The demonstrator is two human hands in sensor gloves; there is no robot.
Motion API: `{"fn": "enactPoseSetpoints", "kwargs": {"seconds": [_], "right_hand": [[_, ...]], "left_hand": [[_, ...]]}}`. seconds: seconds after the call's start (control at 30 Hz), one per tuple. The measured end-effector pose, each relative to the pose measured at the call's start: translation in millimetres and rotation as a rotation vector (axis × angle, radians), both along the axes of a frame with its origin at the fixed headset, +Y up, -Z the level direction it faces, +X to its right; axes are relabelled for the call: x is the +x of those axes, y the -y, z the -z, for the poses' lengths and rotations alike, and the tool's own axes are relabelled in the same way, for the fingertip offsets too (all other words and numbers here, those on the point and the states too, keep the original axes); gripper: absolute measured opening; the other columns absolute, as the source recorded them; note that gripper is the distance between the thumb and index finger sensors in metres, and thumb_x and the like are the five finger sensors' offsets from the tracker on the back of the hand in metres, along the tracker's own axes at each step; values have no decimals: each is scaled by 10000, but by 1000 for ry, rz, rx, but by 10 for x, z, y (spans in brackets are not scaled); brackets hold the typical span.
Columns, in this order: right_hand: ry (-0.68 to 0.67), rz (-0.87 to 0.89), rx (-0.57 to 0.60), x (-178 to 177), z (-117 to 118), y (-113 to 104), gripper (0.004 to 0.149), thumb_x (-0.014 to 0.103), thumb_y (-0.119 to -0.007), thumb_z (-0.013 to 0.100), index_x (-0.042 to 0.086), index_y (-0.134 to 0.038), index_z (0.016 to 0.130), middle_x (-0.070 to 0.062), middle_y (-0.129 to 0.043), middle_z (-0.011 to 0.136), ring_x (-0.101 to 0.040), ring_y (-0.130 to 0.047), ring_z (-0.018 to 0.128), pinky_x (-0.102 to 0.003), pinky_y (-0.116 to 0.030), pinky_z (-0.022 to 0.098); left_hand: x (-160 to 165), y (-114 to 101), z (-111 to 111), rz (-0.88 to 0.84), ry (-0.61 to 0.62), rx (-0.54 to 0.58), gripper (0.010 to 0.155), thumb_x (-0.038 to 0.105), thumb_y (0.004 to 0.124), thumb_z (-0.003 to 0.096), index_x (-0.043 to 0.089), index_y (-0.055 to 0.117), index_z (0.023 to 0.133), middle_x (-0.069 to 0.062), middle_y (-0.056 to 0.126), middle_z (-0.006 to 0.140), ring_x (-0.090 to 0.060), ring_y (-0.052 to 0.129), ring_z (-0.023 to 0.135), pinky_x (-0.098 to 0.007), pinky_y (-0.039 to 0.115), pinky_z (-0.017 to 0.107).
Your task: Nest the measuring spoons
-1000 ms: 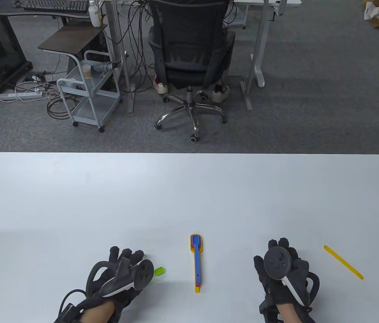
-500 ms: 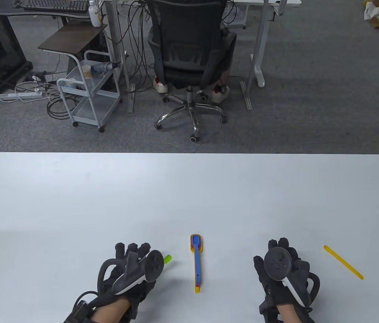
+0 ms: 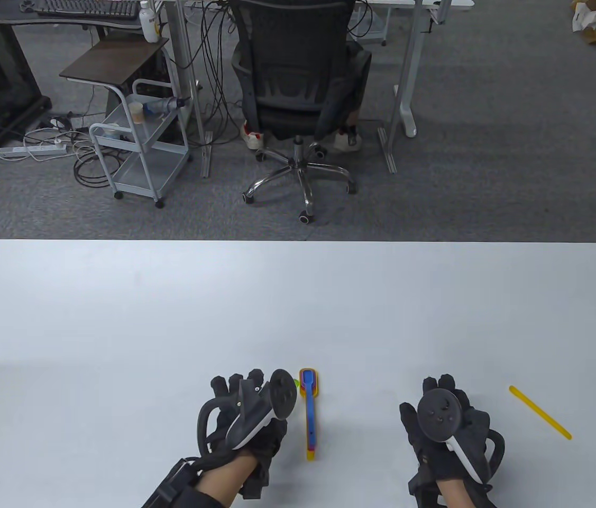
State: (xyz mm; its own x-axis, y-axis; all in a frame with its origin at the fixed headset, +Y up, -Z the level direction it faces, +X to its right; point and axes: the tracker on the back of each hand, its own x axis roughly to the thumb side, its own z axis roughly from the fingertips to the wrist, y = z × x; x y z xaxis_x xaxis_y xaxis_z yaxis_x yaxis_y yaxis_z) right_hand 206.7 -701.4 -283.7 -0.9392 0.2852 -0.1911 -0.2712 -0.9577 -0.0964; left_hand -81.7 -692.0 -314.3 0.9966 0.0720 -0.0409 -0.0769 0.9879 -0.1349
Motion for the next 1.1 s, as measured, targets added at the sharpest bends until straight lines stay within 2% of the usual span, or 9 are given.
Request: {"fn": "enactPoseSetpoints", "kwargs": {"seconds": [0.47,0.87,1.1], "right_hand": [[8,23,-9,49,-6,-19,705,482,-739,518,65,-656,1080,-297,-562,1194,-604,-651,983,-691,-562,673],[8,35,-12,75,-12,-30,706,481,-741,517,62,-657,1079,-299,-563,1193,-604,-649,983,-690,-563,672],[7,33,-17,75,-10,-31,706,479,-742,516,59,-659,1077,-300,-565,1192,-606,-650,982,-691,-563,672]], "left_hand": [[425,82,161,3,-184,1,493,463,1009,349,92,1000,674,-76,731,1139,-489,760,1068,-695,455,781],[549,235,234,-8,-322,-51,497,462,1007,352,77,1001,665,-106,734,1127,-497,752,1059,-686,459,781],[576,300,263,-46,-346,-93,497,463,1004,353,74,1000,662,-117,737,1121,-502,751,1054,-682,463,782]]}}
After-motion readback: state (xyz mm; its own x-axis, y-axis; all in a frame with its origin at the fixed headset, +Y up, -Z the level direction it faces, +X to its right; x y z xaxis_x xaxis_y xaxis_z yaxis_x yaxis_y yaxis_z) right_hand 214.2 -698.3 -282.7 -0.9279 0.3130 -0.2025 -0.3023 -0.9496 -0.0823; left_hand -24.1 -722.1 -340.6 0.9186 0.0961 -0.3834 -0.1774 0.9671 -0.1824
